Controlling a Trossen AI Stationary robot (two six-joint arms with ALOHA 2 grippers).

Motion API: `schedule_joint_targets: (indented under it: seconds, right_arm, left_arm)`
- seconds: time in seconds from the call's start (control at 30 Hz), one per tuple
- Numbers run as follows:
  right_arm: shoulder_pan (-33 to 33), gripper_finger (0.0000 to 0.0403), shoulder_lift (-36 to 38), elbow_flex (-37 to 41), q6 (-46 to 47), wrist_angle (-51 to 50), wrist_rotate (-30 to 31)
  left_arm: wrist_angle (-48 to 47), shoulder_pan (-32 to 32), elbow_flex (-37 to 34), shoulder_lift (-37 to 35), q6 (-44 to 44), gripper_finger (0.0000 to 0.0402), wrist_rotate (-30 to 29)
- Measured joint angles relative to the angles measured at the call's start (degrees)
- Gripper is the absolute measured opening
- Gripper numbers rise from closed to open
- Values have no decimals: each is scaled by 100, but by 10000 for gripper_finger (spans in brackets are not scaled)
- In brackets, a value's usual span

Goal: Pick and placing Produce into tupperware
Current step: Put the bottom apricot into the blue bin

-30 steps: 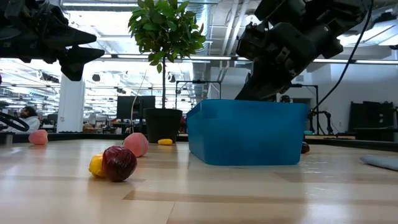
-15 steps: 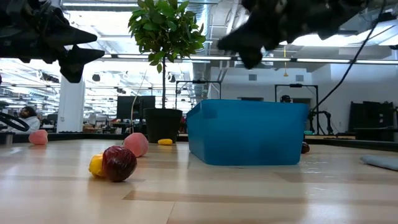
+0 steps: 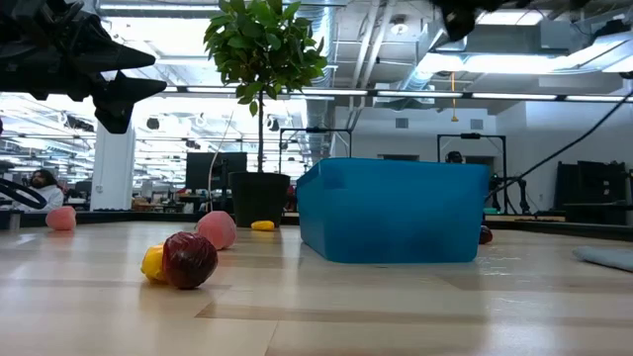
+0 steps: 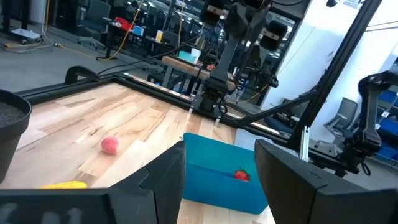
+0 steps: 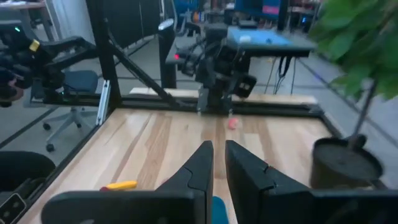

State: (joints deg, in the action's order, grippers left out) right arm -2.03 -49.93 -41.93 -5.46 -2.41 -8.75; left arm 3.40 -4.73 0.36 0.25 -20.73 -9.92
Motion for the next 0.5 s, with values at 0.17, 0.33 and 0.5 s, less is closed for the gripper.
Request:
schedule_joint_targets:
  seconds: [0.17, 0.33, 0.5]
  right_arm:
    - [-235, 66, 950, 2, -102, -529, 0]
    - [-521, 66, 1800, 273, -16, -758, 0]
    - [-671, 66, 2707, 941, 354, -803, -2]
  left_arm:
    - [1, 0, 0, 0, 0, 180, -4]
    - [5, 0, 0, 0, 0, 180, -8]
    - [6, 0, 0, 1, 1, 180, -24]
